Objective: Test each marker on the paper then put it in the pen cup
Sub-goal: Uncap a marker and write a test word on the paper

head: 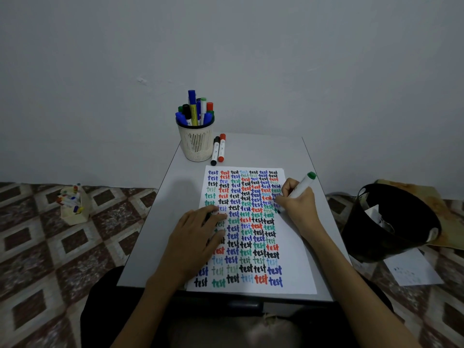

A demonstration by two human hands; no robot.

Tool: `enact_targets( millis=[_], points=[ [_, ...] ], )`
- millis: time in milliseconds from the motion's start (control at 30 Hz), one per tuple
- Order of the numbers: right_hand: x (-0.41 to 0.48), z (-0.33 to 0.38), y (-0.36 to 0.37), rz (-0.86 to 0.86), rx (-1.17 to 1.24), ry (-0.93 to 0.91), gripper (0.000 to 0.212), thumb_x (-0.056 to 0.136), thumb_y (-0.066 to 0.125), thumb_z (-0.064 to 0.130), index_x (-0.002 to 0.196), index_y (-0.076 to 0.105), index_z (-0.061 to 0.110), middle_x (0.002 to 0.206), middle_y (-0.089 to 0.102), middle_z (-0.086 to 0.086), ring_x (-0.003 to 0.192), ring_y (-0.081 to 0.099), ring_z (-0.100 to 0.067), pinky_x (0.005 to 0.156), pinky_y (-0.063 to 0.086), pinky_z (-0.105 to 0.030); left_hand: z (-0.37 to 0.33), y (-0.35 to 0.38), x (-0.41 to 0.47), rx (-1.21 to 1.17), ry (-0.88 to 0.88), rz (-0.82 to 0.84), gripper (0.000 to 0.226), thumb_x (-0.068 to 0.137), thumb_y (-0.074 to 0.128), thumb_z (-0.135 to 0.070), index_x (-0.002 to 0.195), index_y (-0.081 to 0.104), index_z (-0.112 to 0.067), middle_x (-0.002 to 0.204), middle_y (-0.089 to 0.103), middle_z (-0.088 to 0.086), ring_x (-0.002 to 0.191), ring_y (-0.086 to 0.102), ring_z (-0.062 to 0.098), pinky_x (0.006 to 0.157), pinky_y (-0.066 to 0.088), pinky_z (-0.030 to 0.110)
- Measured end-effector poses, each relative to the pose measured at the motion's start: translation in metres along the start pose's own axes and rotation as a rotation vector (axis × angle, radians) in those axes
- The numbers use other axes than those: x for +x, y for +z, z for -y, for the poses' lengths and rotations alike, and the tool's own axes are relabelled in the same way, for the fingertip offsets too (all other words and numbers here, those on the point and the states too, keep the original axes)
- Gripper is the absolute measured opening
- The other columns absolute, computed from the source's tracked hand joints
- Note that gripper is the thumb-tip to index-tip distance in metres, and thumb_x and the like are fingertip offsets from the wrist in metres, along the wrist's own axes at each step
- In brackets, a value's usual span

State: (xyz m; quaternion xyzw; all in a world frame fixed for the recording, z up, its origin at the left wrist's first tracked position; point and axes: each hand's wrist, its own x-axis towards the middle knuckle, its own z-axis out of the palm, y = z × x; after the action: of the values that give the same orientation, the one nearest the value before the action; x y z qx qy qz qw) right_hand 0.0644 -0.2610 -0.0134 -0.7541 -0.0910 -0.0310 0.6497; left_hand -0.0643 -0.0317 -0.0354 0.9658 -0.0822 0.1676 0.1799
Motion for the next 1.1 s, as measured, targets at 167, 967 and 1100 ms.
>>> enact_targets(
  millis=[167, 967, 1100],
  points=[
    [-0.0005, 0.001, -0.0014, -0.048, 0.033, -0.013, 0.035, 0.068, 0.064, -0.007, 0.059, 0.038, 0.015, 0.06, 0.044, -0.006, 0.06, 0.044, -0.021, 0.055, 0.037, -0.027, 0.0017, 0.001, -0.0009, 0.009, 0.001, 0.005, 0.043, 0.096, 0.029, -0.045, 0.129, 0.051, -0.027, 0.137, 0.045, -0.006, 0.123, 0.039, 0.01, 0.108, 0.033, 0.037],
    [-0.0041, 0.0063, -0.0018, -0.07, 0.062, -0.063, 0.028, 0.071, 0.056, -0.006, 0.062, 0.038, 0.012, 0.058, 0.04, -0.004, 0.052, 0.04, -0.009, 0.048, 0.037, -0.019, 0.0018, 0.001, -0.0015, 0.021, 0.001, -0.025, 0.042, 0.096, 0.032, -0.045, 0.128, 0.052, -0.028, 0.135, 0.047, -0.006, 0.122, 0.038, 0.008, 0.107, 0.033, 0.034],
    [-0.002, 0.0039, -0.0019, -0.043, 0.015, -0.04, 0.032, 0.072, 0.059, -0.01, 0.061, 0.038, 0.013, 0.058, 0.042, -0.004, 0.055, 0.042, -0.014, 0.05, 0.039, -0.022, 0.0, -0.0007, -0.0014, 0.02, 0.001, -0.022, 0.043, 0.095, 0.031, -0.045, 0.128, 0.052, -0.027, 0.135, 0.048, -0.004, 0.122, 0.038, 0.009, 0.106, 0.03, 0.033]
  ],
)
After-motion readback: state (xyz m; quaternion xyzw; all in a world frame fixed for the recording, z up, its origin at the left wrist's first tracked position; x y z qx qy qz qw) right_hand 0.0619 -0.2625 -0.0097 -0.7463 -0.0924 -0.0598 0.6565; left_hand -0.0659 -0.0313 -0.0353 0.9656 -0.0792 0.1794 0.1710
